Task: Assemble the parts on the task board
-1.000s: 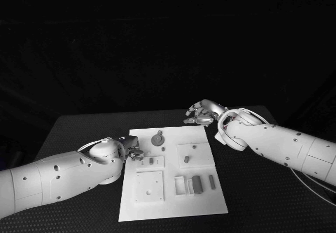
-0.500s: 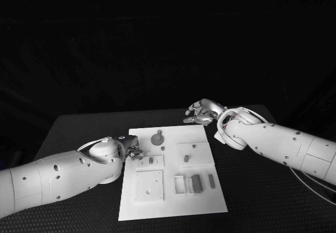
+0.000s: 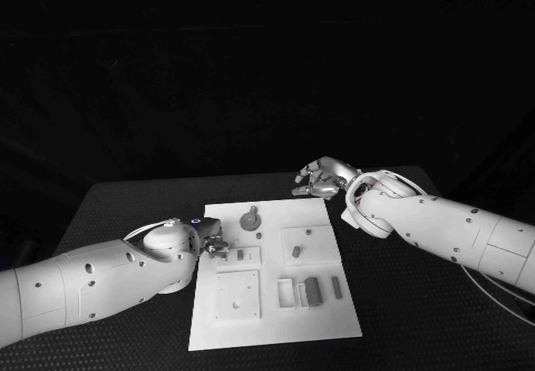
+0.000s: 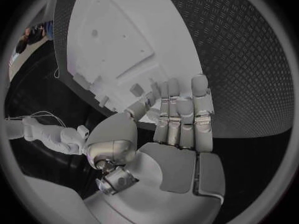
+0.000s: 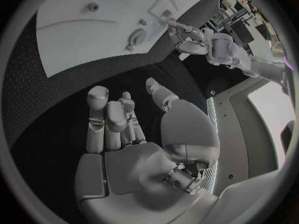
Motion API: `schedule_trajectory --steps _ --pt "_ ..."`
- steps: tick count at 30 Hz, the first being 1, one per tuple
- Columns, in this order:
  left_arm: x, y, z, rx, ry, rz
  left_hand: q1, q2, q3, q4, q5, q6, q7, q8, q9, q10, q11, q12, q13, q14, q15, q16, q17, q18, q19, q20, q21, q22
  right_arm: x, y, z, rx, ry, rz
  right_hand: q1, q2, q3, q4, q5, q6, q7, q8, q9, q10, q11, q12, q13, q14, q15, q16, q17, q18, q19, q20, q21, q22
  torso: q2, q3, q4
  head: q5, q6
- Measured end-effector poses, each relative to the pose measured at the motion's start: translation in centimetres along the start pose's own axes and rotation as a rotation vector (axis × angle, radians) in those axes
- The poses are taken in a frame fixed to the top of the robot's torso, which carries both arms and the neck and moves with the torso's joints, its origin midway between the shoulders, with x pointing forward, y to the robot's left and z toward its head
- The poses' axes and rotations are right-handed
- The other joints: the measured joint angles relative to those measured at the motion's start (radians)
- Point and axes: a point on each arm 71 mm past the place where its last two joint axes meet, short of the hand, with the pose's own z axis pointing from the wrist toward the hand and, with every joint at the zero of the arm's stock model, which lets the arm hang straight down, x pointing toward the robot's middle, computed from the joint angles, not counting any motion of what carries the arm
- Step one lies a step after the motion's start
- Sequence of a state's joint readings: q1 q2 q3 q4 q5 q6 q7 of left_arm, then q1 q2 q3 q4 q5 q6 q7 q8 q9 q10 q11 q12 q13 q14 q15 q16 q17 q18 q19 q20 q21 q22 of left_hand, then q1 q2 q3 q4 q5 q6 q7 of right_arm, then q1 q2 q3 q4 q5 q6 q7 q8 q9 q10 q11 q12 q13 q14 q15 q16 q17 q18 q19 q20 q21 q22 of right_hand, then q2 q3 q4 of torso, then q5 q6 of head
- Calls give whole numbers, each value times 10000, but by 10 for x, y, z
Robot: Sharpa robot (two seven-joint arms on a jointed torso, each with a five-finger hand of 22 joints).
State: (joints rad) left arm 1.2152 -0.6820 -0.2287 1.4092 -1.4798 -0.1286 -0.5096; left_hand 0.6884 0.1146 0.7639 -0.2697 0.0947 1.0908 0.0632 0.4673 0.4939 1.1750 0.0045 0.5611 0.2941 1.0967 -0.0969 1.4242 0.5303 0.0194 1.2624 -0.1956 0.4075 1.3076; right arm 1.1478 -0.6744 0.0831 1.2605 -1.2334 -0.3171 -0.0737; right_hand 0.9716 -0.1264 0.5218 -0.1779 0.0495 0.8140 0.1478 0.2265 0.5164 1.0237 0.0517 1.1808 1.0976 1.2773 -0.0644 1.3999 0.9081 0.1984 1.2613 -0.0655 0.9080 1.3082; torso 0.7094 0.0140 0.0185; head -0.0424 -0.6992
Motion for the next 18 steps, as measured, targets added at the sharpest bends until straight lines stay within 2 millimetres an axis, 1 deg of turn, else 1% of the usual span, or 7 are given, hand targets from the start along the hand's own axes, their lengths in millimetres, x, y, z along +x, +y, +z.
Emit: schedule_trajectory --steps 14,18 --pt "1 -2 0 71 101 293 1 -1 -1 -1 34 10 -31 5 7 -1 0 0 1 -3 -2 0 8 0 11 13 0 -1 0 -1 0 20 22 7 0 0 0 0 0 -15 -2 0 0 0 -1 -7 1 0 0 0 -1 0 -15 17 -38 0 1 1 -2 -19 -28" --pt "1 -2 -1 99 115 313 -2 2 -2 -1 34 10 -33 6 3 -1 0 0 1 -5 -5 -38 8 0 11 13 -1 -2 0 -1 0 24 24 8 0 0 0 0 0 14 27 0 0 -1 0 -8 1 0 0 0 -1 1 -15 19 -38 0 2 4 -2 -20 -32"
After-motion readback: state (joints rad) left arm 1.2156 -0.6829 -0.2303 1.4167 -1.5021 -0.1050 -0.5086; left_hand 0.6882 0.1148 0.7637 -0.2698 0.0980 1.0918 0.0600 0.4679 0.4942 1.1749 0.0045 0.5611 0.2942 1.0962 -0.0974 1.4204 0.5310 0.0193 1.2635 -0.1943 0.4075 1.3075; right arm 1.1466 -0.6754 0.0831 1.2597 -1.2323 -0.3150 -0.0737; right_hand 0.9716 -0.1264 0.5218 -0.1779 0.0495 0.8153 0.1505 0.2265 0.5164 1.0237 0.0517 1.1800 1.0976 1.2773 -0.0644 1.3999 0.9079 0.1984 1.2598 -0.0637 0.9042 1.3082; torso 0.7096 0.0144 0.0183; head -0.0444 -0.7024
